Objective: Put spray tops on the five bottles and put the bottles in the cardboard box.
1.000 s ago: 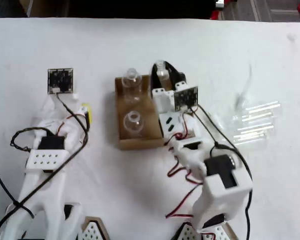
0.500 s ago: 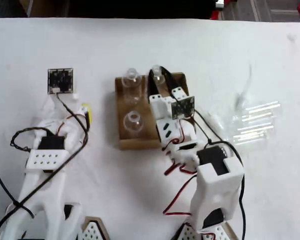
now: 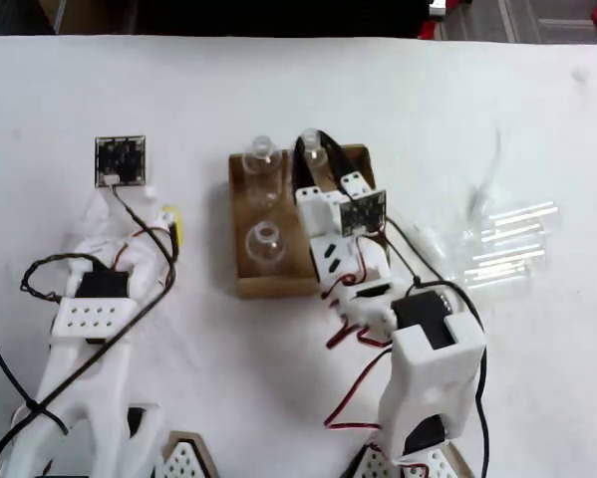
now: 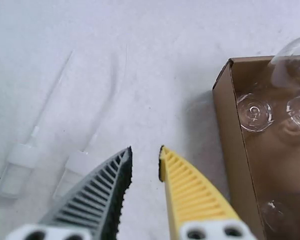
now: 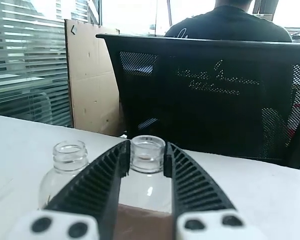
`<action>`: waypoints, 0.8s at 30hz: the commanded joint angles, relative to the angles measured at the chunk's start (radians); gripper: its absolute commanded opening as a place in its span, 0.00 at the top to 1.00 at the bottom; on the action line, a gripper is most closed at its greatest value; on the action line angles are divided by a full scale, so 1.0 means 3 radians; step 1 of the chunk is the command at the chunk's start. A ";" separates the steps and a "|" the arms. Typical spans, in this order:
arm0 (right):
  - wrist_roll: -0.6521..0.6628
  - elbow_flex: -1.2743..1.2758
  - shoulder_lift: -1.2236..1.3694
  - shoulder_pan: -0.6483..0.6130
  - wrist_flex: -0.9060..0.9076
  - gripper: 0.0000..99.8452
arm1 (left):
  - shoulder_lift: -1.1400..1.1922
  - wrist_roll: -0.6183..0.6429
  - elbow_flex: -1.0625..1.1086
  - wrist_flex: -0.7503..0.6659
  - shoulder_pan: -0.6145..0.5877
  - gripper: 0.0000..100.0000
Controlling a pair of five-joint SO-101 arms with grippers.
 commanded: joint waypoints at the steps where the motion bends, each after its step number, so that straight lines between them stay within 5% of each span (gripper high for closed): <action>1: -0.0005 -0.0143 -0.0028 -0.0023 0.0120 0.98 | -0.0100 0.0015 -0.0020 -0.0092 0.0028 0.91; 19: -0.0005 -0.0138 -0.0028 -0.0018 0.0125 0.98 | -0.0100 0.0015 -0.0026 -0.0092 0.0028 0.91; 24: -0.0005 -0.0123 -0.0028 -0.0038 0.0130 0.86 | -0.0100 0.0015 -0.0026 -0.0092 0.0028 0.91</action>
